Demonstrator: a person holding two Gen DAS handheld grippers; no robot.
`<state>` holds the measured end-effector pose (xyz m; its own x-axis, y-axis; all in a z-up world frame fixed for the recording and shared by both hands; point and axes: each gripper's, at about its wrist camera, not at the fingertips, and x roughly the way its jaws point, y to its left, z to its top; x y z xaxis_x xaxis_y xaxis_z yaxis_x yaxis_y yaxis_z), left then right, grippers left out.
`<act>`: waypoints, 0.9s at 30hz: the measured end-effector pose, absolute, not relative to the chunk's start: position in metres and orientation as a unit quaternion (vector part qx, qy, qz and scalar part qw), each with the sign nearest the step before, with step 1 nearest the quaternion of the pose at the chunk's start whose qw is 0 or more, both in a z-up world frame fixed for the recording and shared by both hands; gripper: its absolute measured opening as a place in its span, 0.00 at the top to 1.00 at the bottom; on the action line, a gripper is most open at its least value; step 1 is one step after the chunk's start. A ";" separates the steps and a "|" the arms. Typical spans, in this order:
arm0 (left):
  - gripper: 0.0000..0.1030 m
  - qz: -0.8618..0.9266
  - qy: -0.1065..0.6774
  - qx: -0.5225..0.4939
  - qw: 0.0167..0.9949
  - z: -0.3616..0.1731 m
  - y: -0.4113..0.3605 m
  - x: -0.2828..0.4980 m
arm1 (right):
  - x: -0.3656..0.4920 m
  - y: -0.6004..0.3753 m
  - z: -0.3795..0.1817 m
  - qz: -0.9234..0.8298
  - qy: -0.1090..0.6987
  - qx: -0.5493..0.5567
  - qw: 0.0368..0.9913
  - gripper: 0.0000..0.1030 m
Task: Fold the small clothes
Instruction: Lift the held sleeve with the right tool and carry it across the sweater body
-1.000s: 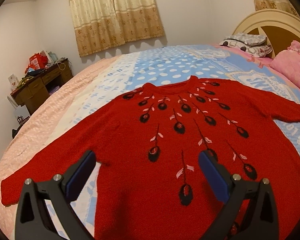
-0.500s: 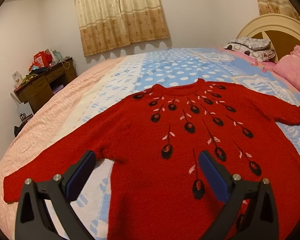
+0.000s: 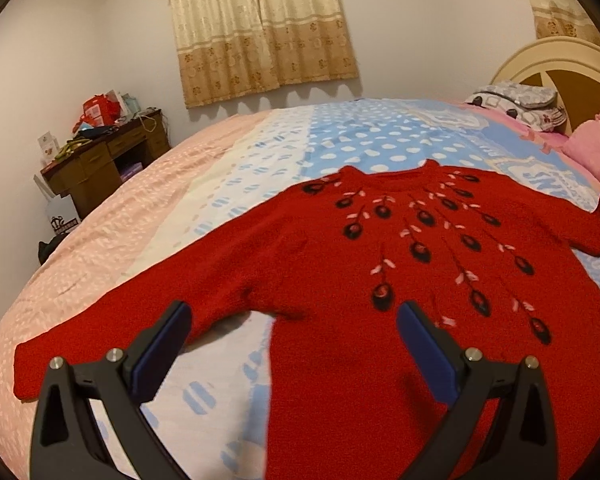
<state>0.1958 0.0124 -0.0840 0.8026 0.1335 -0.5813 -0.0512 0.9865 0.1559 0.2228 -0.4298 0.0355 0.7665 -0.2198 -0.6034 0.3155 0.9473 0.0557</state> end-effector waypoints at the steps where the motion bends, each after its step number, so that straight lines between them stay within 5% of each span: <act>1: 0.00 0.052 0.311 0.066 0.947 -0.085 0.015 0.196 | 0.226 -0.421 0.040 -0.137 0.308 0.071 0.939 0.93; 27: 0.00 0.072 0.325 0.003 0.943 -0.106 0.077 0.205 | 0.300 -0.209 0.096 -0.009 0.278 -0.055 0.959 0.93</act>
